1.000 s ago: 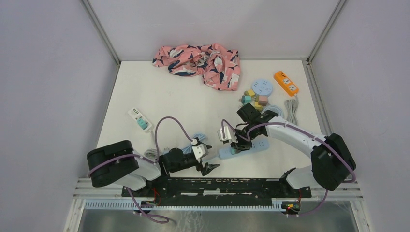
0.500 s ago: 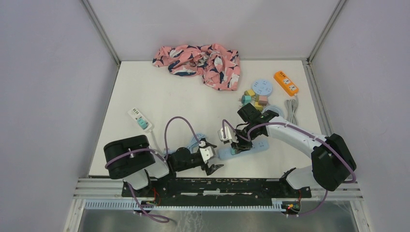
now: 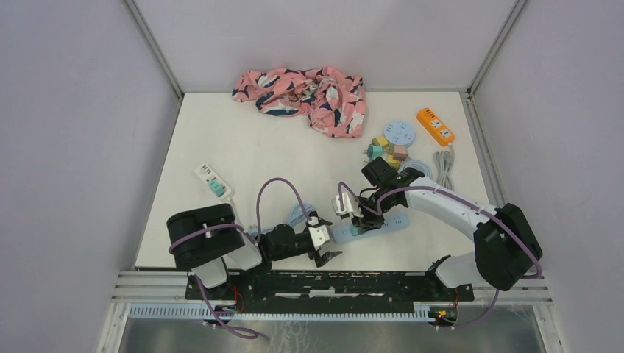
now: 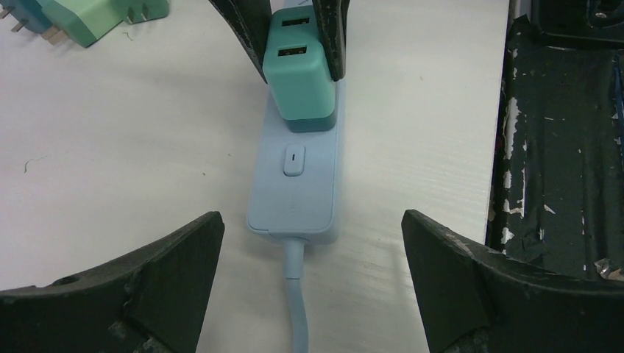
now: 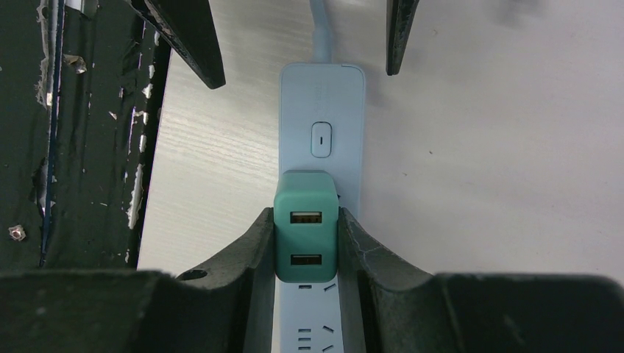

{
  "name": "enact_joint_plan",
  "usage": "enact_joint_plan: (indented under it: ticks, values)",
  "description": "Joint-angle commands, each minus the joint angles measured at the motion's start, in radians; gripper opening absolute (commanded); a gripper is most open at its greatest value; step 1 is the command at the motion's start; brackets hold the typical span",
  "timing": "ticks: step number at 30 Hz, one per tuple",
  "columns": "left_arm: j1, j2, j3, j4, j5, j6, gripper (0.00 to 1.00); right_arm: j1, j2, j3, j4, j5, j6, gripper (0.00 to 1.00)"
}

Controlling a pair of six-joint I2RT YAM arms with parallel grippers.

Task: Pull the plug off the socket
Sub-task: Remove the plug from the socket.

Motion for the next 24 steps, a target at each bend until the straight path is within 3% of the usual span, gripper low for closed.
enact_joint_plan:
  ticks: [1, 21, 24]
  values:
    - [-0.006, 0.014, 0.023, 0.068, -0.018, 0.063, 0.97, -0.004, -0.030, 0.042, -0.002, -0.044, -0.018, 0.00]
    - [-0.007, 0.095, 0.063, 0.100, -0.010, 0.110, 0.97, -0.004, -0.030, 0.041, -0.005, -0.050, -0.023, 0.00]
    - [-0.004, 0.112, 0.081, 0.089, -0.019, 0.110, 0.94, -0.004, -0.030, 0.040, -0.005, -0.054, -0.024, 0.00]
